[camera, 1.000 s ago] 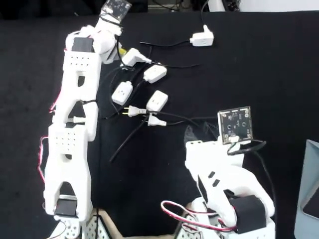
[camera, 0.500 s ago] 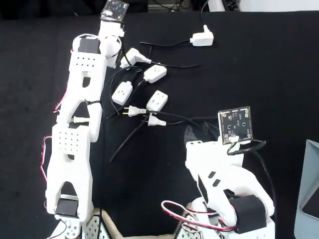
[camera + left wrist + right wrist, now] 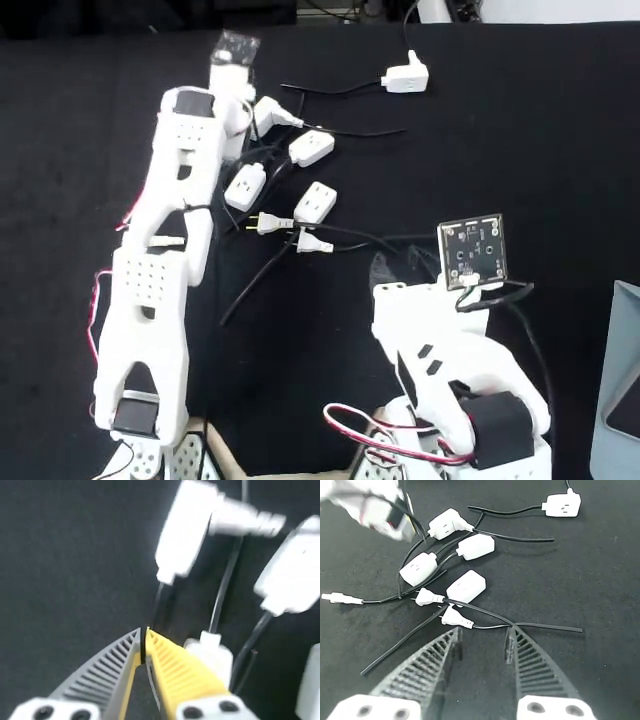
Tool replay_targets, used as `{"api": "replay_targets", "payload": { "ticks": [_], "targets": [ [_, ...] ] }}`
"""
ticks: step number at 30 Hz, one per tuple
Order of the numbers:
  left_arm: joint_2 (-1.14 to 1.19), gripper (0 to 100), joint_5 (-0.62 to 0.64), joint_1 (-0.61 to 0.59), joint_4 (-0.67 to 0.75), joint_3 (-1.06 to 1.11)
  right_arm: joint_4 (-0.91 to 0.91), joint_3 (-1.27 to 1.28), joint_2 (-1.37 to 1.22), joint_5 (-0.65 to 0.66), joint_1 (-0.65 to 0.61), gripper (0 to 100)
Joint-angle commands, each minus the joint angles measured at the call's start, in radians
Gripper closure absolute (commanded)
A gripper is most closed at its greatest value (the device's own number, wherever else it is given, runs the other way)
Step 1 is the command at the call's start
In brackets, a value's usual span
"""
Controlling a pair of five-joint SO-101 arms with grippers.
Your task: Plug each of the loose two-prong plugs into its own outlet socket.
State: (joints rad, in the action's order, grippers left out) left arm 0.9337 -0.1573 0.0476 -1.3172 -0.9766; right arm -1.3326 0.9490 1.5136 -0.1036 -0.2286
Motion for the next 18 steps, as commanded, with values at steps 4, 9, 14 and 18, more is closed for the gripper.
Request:
{"api": "replay_targets", "payload": {
  "ticks": [4, 9, 14, 18],
  "targets": [
    [0.092, 97, 0.006, 0.022, 0.026, -0.018, 0.014, -0.002, -0.002, -0.006, 0.012, 85.7],
    [0.097, 97, 0.000, 0.053, -0.066, -0.018, 0.014, -0.002, -0.002, -0.006, 0.012, 85.7],
    [0.094, 97, -0.018, 0.079, -0.157, -0.018, 0.014, -0.002, -0.002, -0.006, 0.012, 85.7],
    [0.094, 97, -0.020, 0.087, -0.201, -0.018, 0.014, -0.002, -0.002, -0.006, 0.012, 85.7]
  ]
}}
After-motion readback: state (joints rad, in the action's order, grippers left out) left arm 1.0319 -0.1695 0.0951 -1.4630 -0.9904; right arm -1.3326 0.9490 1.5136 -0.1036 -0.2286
